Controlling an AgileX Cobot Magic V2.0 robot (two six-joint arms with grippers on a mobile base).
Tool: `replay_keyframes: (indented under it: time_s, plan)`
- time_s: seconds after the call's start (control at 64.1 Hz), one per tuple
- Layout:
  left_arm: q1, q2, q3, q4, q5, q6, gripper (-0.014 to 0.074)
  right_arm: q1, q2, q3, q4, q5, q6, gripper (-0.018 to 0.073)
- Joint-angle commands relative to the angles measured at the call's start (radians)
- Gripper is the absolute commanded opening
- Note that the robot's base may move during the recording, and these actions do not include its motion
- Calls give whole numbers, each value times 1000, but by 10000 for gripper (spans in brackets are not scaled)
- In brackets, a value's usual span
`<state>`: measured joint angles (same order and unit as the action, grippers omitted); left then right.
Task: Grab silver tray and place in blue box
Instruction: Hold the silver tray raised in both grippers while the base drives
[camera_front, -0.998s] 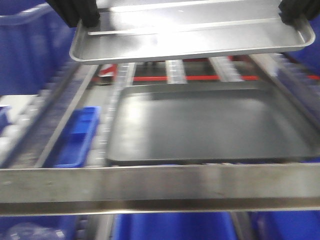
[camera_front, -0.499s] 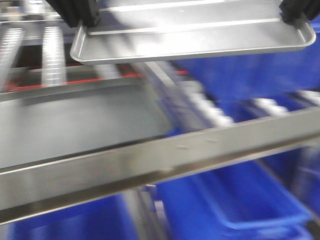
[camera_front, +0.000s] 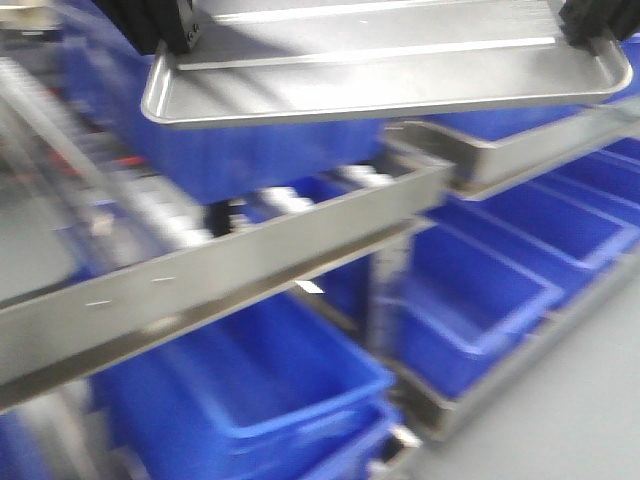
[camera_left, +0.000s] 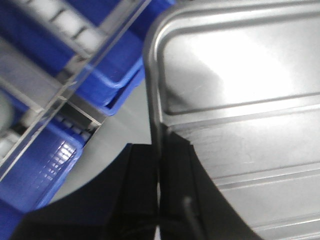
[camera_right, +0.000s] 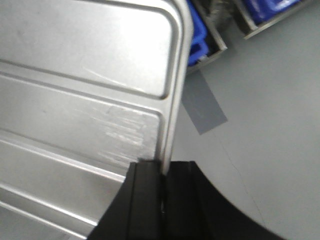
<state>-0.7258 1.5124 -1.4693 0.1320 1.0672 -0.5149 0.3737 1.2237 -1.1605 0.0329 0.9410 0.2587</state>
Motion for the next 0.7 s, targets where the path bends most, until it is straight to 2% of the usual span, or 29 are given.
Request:
replay_keyframes:
  time_s: [0.0, 0.686]
  plan:
    - [0, -42, -20, 88, 47, 35, -98, -11, -34, -36, -89, -37, -12, 57]
    - [0, -42, -20, 88, 47, 35, -98, -11, -34, -36, -89, -36, -12, 57]
